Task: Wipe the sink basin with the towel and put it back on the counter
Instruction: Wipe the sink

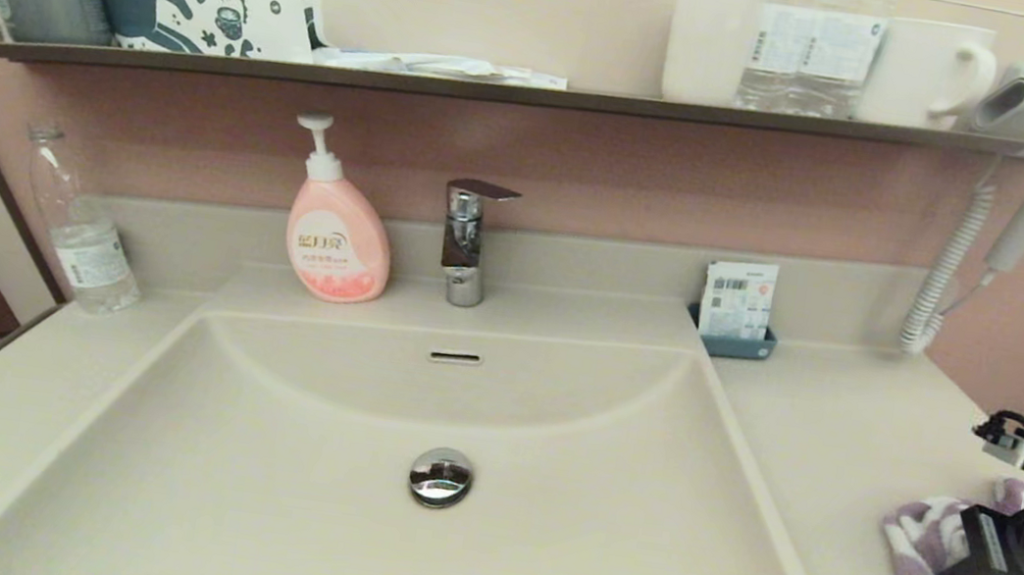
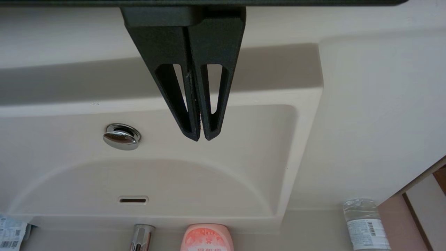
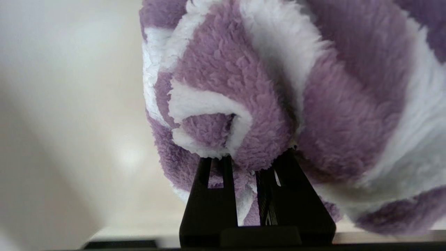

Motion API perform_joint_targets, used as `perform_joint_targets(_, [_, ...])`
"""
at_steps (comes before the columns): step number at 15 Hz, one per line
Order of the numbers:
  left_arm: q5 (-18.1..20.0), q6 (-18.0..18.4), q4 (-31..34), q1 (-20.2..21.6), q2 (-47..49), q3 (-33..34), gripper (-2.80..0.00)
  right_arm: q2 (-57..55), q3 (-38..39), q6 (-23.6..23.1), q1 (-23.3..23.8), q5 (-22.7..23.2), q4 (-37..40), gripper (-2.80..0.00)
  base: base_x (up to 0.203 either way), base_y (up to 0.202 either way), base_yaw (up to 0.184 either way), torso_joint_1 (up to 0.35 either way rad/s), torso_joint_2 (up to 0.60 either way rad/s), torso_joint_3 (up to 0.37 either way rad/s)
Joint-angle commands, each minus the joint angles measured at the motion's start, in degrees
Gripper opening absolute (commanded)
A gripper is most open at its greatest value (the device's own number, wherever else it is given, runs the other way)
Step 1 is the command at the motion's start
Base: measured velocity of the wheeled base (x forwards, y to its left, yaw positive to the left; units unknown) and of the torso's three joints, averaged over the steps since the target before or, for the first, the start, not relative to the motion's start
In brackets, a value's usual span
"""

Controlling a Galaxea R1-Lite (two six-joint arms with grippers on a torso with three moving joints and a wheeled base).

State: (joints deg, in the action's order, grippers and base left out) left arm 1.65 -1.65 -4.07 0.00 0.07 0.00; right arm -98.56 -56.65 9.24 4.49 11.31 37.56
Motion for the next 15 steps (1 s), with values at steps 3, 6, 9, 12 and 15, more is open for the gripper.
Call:
perform_joint_targets(3, [0.02,-0.02,-0.06,0.00,0.01,0.00,-2.80,9.06,-4.59,5.91,-4.36,3.15,-1.56,-2.80,0.000,0.000,0.000,0.004,0.01,0.001])
perform_joint_targets(6, [0.02,-0.02,-0.06,0.00,0.01,0.00,-2.80,12.41,-12.89,10.22,-4.37,5.84,0.93,-2.80,0.000,0.000,0.000,0.000,0.00,0.000])
perform_joint_targets(9, [0.02,-0.02,-0.06,0.00,0.01,0.00,-2.80,14.29,-21.46,14.91,-1.85,6.15,2.63,-2.80,0.000,0.000,0.000,0.000,0.00,0.000])
perform_joint_targets(12, [0.02,-0.02,-0.06,0.00,0.01,0.00,-2.80,14.81,-26.47,16.34,3.35,6.08,4.31,-2.80,0.000,0.000,0.000,0.000,0.00,0.000])
perform_joint_targets(15, [0.02,-0.02,-0.06,0.00,0.01,0.00,-2.80,14.38,-28.86,16.31,9.77,4.78,4.10,-2.80,0.000,0.000,0.000,0.000,0.00,0.000])
